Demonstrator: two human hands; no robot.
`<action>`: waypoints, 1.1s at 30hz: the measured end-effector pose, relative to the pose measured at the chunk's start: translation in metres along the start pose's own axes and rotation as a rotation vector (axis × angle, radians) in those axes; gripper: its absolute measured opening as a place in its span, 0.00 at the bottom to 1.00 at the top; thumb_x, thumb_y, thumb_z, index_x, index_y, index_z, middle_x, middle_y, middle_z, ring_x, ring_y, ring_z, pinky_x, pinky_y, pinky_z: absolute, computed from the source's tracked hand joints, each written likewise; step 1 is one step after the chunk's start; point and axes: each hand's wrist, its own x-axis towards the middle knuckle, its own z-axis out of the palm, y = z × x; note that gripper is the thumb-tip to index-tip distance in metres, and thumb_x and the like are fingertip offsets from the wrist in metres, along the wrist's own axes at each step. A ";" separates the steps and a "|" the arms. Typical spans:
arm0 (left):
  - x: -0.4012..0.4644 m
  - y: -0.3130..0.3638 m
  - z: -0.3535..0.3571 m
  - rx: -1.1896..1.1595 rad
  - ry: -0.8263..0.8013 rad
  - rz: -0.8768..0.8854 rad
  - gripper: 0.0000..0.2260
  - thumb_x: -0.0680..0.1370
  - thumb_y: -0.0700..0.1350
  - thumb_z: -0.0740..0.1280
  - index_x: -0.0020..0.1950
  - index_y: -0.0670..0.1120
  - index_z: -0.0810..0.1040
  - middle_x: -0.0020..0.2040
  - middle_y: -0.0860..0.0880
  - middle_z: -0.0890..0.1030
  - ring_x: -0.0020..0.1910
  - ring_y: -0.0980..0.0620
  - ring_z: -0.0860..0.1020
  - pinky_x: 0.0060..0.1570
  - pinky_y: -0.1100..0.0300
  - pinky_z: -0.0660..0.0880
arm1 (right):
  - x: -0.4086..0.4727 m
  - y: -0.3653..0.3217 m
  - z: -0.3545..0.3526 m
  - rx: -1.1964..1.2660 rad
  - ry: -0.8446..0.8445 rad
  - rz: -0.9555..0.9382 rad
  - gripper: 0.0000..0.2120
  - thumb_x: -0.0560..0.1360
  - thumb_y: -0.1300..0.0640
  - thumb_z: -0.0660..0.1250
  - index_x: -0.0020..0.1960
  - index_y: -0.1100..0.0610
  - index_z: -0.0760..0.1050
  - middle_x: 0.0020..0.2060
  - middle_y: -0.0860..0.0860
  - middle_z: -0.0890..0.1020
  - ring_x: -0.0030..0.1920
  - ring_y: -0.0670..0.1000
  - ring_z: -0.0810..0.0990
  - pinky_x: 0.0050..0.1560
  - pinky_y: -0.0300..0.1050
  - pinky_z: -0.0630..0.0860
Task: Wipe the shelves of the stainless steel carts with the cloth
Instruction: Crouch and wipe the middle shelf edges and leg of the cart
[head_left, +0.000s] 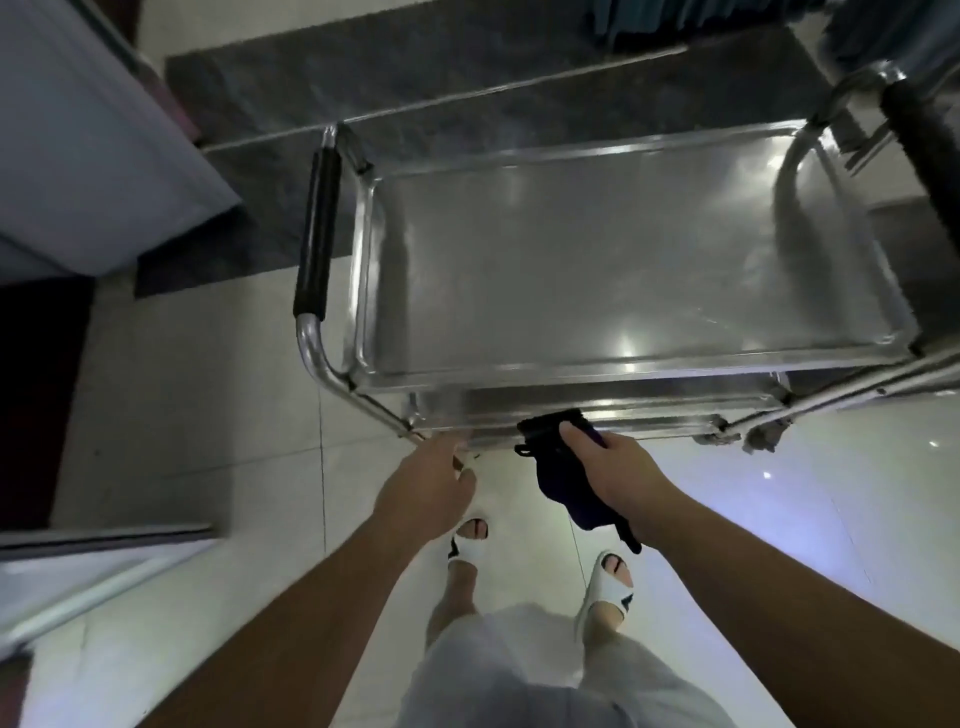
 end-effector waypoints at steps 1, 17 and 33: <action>-0.005 0.000 0.009 -0.031 0.015 -0.037 0.22 0.83 0.51 0.64 0.77 0.51 0.70 0.72 0.47 0.75 0.68 0.47 0.75 0.66 0.55 0.71 | 0.005 0.003 -0.002 -0.035 -0.027 -0.005 0.26 0.78 0.39 0.67 0.52 0.64 0.80 0.35 0.57 0.79 0.32 0.57 0.76 0.34 0.50 0.73; 0.011 -0.103 0.056 -0.330 0.140 -0.219 0.20 0.83 0.52 0.65 0.76 0.54 0.72 0.70 0.54 0.76 0.61 0.55 0.76 0.61 0.59 0.72 | 0.067 0.046 0.085 -0.223 -0.017 -0.059 0.22 0.77 0.36 0.66 0.43 0.55 0.82 0.36 0.56 0.86 0.31 0.55 0.81 0.33 0.47 0.77; 0.161 -0.216 0.138 -0.405 0.426 -0.165 0.16 0.81 0.53 0.68 0.69 0.54 0.76 0.64 0.58 0.79 0.55 0.61 0.78 0.49 0.66 0.70 | 0.229 0.108 0.183 -0.178 0.069 -0.392 0.06 0.74 0.30 0.65 0.43 0.28 0.78 0.38 0.35 0.84 0.38 0.37 0.83 0.41 0.41 0.76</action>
